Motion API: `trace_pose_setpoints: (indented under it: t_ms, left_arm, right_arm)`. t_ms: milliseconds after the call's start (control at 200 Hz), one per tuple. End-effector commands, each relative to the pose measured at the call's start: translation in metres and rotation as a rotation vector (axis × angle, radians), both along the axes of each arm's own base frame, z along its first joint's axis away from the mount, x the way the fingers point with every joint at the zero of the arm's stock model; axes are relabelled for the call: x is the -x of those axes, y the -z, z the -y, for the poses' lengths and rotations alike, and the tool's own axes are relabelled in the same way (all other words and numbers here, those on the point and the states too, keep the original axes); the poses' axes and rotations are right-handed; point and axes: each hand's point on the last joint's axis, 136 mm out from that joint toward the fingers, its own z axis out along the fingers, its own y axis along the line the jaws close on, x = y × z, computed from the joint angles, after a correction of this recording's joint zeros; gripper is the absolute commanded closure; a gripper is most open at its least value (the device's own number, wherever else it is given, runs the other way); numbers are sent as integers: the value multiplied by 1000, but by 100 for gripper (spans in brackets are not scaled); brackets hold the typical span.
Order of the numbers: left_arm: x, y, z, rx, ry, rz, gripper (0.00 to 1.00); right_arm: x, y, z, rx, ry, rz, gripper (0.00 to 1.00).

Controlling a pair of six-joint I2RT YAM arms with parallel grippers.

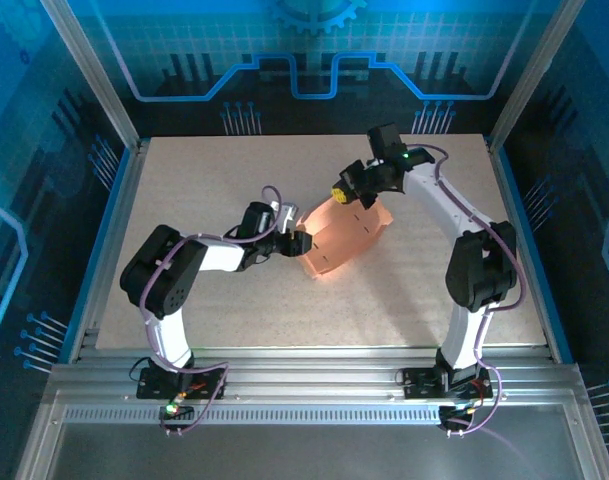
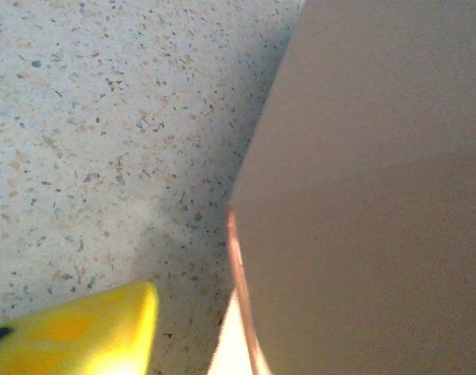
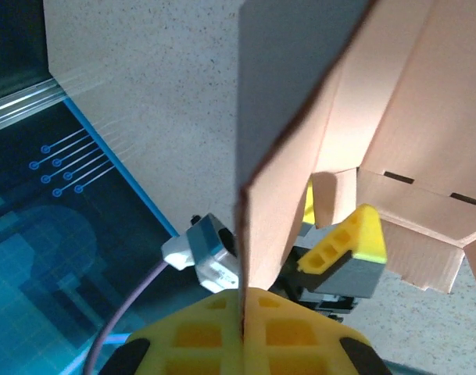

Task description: Fold the paper box

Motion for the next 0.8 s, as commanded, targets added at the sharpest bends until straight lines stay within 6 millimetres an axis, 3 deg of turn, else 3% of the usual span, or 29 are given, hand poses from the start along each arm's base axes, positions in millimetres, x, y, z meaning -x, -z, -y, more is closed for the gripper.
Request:
trace_pose_setpoints:
  t_ms: [0, 140, 355, 660, 795]
  left_arm:
    - [2, -9, -3, 0, 25, 115, 33]
    - [-4, -11, -10, -31, -3, 176, 36]
    - [-9, -14, 0, 27, 20, 203, 63]
    - [-16, -10, -1, 33, 6, 195, 88]
    - [-14, -12, 0, 37, 16, 210, 99]
  right_arm:
    - [3, -5, 1, -63, -9, -52, 96]
    - [2, -5, -8, -71, -58, -86, 92]
    - [2, -4, -17, -79, -78, -100, 89]
    - [6, -3, -18, -84, -94, -108, 86]
    - [7, -5, -19, -86, -101, -101, 77]
